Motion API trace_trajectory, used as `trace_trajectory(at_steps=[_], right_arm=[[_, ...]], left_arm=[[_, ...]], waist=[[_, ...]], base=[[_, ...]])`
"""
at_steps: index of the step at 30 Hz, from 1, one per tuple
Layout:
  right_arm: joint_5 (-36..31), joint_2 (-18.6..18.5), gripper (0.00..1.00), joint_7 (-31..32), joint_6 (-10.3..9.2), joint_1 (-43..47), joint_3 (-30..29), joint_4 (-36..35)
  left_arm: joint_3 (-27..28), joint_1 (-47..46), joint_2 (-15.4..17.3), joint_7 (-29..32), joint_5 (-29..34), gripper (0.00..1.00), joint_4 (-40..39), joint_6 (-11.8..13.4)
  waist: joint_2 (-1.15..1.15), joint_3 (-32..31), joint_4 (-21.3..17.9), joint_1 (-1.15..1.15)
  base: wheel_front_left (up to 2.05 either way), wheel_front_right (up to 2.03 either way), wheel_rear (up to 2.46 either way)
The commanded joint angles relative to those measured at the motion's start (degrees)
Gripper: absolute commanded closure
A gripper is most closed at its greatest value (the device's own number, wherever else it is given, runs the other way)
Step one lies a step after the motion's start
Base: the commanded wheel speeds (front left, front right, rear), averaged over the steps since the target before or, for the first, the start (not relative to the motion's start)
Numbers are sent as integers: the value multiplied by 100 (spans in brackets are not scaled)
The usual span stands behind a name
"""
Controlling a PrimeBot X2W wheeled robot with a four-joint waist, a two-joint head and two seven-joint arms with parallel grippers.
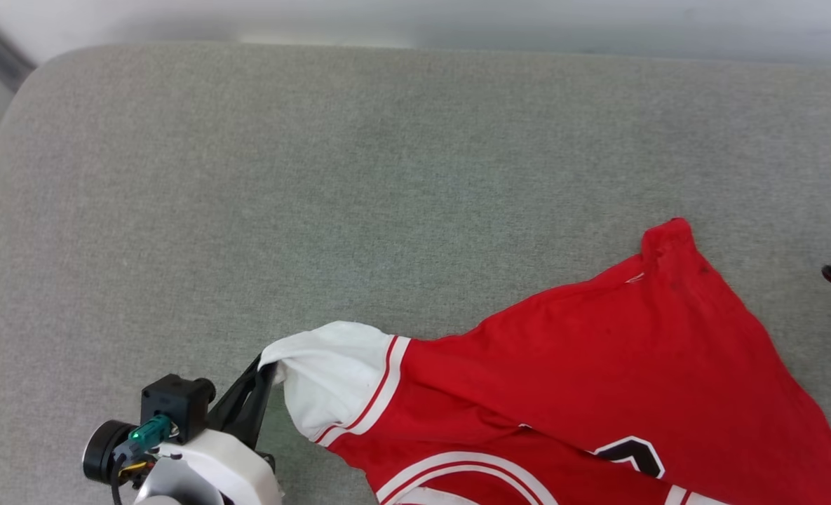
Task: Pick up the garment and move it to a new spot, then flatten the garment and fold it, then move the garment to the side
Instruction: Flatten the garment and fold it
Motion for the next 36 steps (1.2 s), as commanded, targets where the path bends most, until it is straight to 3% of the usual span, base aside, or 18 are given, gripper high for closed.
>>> trace_trajectory(at_steps=[1,6,9,17,23,24,25,36], right_arm=[[-130,171,0,314,-2,-396,196,10],[-541,770,0,1119,-2,-1520,925,423],[-734,1143,0,1300,-2,-2039,1325,865],[-822,1695,0,1134,-2,-2586,1929,1889],[-599,1755,0,1107,8,-2262,2779,2473],[-563,1761,59,1018,8,-2269,2849,2514],[-522,1763,100,903,8,-2301,2893,2541],[-302,1532,100,-525,-3,-3032,3149,2360]], left_arm=[[-15,-127,-45,17,68,100,-9,-28],[-63,-337,-186,16,155,100,25,-82],[-77,-451,-272,-5,201,100,61,-104],[-112,-697,-475,-32,299,100,166,-206],[-166,-841,-609,-31,335,100,322,-296],[-172,-849,-621,-34,331,100,349,-301],[-179,-844,-617,-31,328,100,378,-312],[-72,-938,-239,30,415,100,409,-295]], waist=[[0,156,124,0],[0,469,321,0],[0,658,417,0],[0,1032,608,0],[0,1105,714,0],[0,1089,707,0],[0,1060,686,0],[0,206,203,0]], base=[[0,0,0],[0,0,0],[0,0,0],[0,0,0],[0,0,0],[0,0,0],[0,0,0],[0,0,0]])
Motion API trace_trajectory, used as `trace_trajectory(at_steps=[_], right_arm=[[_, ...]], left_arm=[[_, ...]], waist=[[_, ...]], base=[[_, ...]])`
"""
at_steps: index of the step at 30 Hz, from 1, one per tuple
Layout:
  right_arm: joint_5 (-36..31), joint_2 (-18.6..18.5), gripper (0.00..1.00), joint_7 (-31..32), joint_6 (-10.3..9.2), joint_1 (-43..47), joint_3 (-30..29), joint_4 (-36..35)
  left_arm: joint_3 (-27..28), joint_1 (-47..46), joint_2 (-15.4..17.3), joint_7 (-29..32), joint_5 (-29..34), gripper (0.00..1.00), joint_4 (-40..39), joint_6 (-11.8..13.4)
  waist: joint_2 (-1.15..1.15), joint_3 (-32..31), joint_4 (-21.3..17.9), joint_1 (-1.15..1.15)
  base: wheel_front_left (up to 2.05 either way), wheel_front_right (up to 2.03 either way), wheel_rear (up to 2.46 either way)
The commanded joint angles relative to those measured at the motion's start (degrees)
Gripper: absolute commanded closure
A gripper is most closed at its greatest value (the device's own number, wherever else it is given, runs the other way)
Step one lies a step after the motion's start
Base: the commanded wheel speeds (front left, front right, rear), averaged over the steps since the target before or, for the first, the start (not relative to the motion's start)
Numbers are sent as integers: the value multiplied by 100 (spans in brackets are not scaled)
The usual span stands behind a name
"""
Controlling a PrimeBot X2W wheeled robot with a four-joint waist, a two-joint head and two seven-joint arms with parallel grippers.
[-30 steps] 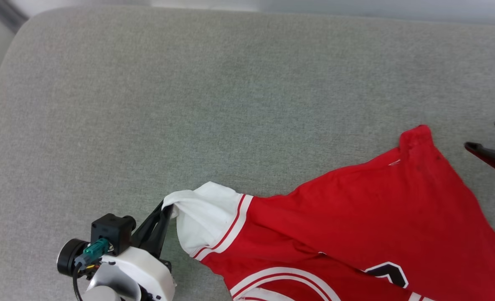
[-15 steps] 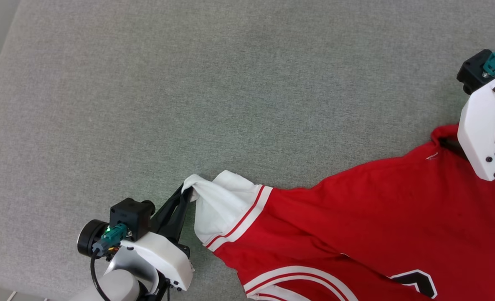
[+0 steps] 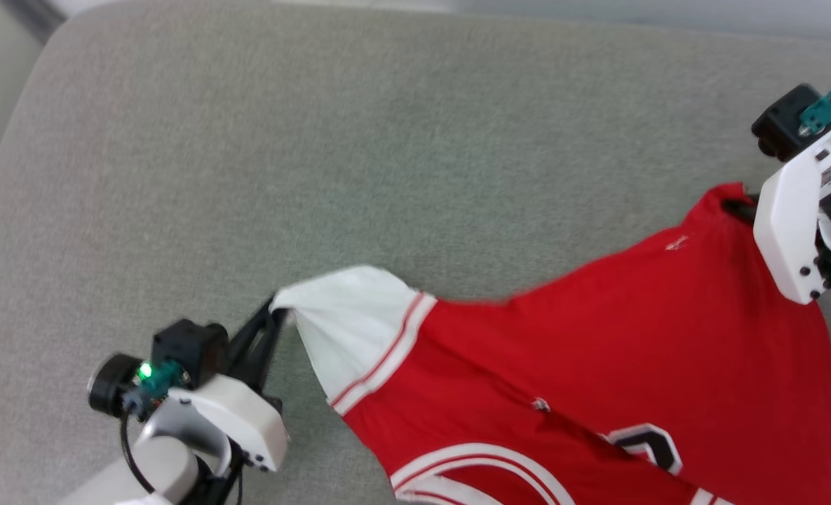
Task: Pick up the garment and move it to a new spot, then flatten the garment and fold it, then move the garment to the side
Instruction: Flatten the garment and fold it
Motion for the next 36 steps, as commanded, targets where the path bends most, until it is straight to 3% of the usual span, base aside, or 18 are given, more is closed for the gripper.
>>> trace_trajectory(at_steps=[1,12,20,26,36], right_arm=[[56,-52,100,-133,-4,-84,17,-45],[-40,-350,100,-1455,-4,-634,-300,-301],[-584,27,100,-1979,-4,-1283,-1063,-33],[-1222,416,100,-2164,-4,-2053,-1646,308],[-2110,831,100,-2248,-5,-3458,-2109,867]], left_arm=[[49,-135,69,18,39,100,-46,18],[319,-1431,582,628,456,100,-584,-84],[658,-3042,667,1145,767,100,-589,-328],[785,-4414,459,1475,1028,100,-350,-626],[930,-6643,-305,1610,1252,100,753,-1181]], waist=[[0,-287,-228,0],[0,-515,-664,0],[0,-149,-946,0],[0,204,-1041,0],[0,690,-963,0]], base=[[0,0,0],[0,0,0],[0,0,0],[0,0,0],[0,0,0]])
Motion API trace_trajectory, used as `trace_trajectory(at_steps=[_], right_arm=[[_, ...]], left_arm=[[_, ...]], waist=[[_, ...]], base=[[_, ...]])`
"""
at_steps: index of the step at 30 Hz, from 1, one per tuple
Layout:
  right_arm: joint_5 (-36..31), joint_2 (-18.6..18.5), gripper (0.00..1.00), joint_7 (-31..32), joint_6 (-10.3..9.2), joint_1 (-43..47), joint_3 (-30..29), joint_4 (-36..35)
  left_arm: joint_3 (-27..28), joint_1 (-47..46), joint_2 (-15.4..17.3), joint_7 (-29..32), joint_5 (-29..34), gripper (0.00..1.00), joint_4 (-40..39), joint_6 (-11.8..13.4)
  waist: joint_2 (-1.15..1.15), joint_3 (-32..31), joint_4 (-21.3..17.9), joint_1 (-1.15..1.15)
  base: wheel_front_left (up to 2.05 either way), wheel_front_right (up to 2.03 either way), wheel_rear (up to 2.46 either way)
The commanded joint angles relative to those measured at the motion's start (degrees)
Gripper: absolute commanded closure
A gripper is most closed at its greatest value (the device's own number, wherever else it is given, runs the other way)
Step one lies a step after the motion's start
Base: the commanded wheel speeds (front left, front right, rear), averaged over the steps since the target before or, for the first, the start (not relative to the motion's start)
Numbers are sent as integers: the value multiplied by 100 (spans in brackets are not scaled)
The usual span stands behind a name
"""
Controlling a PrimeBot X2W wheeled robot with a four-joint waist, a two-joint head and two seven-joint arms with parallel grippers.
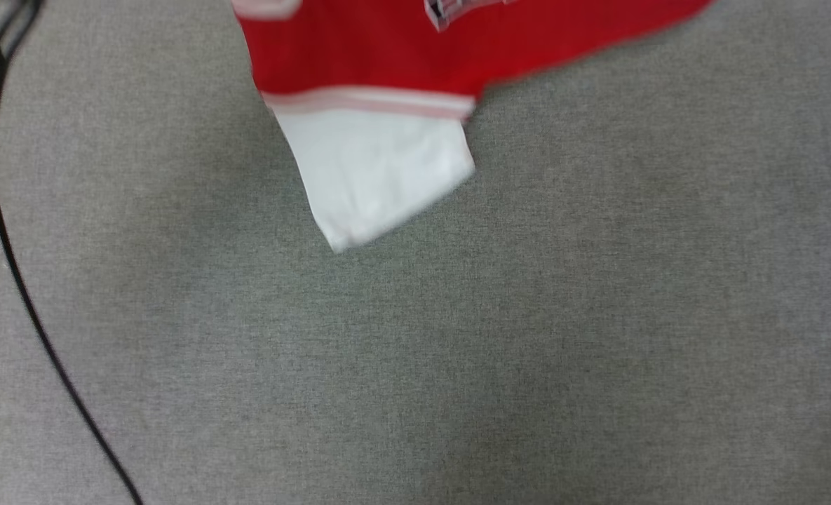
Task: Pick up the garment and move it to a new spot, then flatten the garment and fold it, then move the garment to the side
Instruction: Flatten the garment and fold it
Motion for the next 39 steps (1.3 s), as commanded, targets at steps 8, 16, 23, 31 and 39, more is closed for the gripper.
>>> trace_trajectory(at_steps=[8,16,23,31,39], right_arm=[[-421,228,100,-149,-5,-1095,99,468],[-397,378,100,-478,-6,-1042,528,902],[-73,455,100,-919,-6,-313,1052,1206],[383,496,100,-1396,-6,874,1598,1439],[993,294,100,-1796,-5,2353,2168,1355]], left_arm=[[51,-1522,-461,-224,218,100,1182,-412],[-106,-1500,-670,-568,245,100,1994,-639],[-206,-598,-732,-1014,47,100,2425,-629],[-340,1018,-686,-1496,-186,100,2335,-405],[-532,3394,-444,-1692,-482,100,1451,223]], waist=[[0,295,15,-1],[0,525,64,-1],[0,558,113,-1],[0,253,152,-1],[0,-301,198,-1]], base=[[0,0,0],[0,0,0],[0,0,0],[0,0,0],[0,0,0]])
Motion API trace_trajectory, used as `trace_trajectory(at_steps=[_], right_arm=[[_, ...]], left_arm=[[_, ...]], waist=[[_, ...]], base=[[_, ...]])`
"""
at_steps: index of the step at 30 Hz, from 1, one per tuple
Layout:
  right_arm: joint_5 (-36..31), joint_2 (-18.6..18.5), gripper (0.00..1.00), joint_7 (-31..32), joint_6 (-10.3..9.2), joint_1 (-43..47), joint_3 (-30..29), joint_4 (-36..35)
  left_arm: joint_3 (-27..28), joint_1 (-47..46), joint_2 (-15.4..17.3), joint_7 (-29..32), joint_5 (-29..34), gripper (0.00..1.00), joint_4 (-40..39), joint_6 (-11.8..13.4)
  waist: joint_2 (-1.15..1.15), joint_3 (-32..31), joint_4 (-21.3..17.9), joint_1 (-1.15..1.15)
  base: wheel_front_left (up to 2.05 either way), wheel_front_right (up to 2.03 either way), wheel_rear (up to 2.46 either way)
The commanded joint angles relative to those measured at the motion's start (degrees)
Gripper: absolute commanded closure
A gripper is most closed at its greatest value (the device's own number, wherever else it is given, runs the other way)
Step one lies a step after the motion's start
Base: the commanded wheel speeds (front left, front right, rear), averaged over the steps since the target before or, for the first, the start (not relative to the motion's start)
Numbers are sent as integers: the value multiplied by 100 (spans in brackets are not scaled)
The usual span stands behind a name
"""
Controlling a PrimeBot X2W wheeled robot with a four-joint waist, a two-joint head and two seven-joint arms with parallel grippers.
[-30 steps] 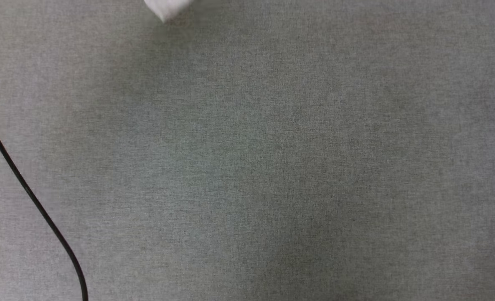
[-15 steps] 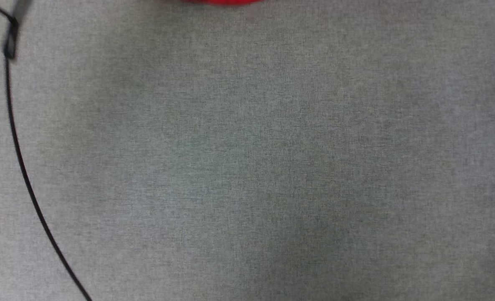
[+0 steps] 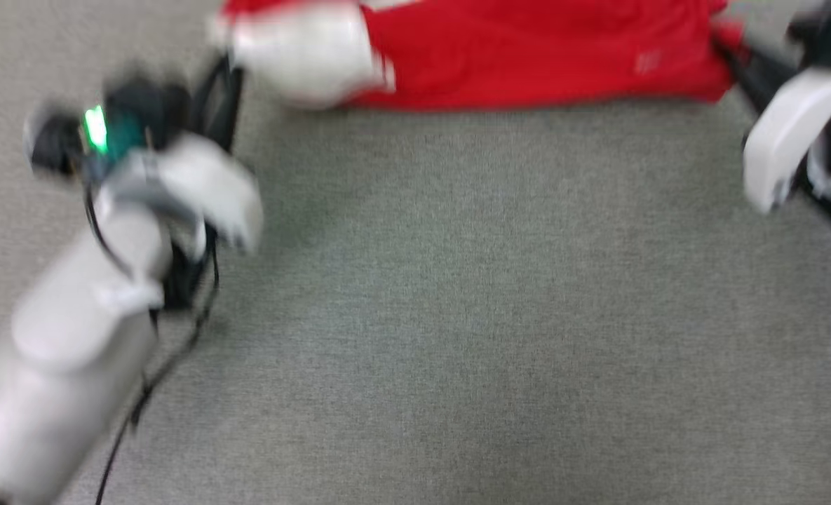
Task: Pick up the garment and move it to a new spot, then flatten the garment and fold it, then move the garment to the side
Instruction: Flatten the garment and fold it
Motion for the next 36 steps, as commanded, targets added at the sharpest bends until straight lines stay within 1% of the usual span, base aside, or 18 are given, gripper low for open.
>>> trace_trajectory(at_steps=[1,7,11,14,19,24,30,32,36], right_arm=[[86,-42,100,-70,-6,187,38,-36],[403,-224,100,-301,-5,1106,351,-224],[604,-334,100,-392,-5,1726,498,-503],[746,-497,100,-395,-6,2196,479,-697],[926,-726,100,-361,-5,3082,330,-995],[1014,-887,100,-319,-5,3991,62,-1240],[973,-1017,100,-214,-5,4990,-366,-1583],[984,-1022,100,-150,-5,5268,-540,-1672],[870,-955,100,-5,-5,5669,-873,-1798]], left_arm=[[-9,265,50,-38,-81,100,-122,84],[-49,1942,291,-105,-409,100,-858,557],[73,2939,404,-156,-682,100,-1317,891],[54,3626,507,-162,-771,100,-1611,1055],[-97,4481,595,-160,-932,100,-1965,1209],[-199,5249,556,-161,-1226,100,-2277,1390],[-269,5981,631,-124,-1494,100,-2548,1568],[-274,6145,567,-119,-1609,100,-2643,1570],[-386,6291,586,-56,-1640,100,-2670,1553]], waist=[[0,-200,5,0],[0,-675,-3,0],[0,-1021,-39,0],[0,-1269,-49,0],[0,-1683,-59,0],[0,-2057,-94,0],[0,-2258,-124,0],[0,-2279,-129,0],[0,-2293,-128,0]], base=[[0,0,0],[0,0,0],[0,0,0],[0,0,0],[0,0,0],[0,0,0],[0,0,0],[0,0,0],[0,0,0]])
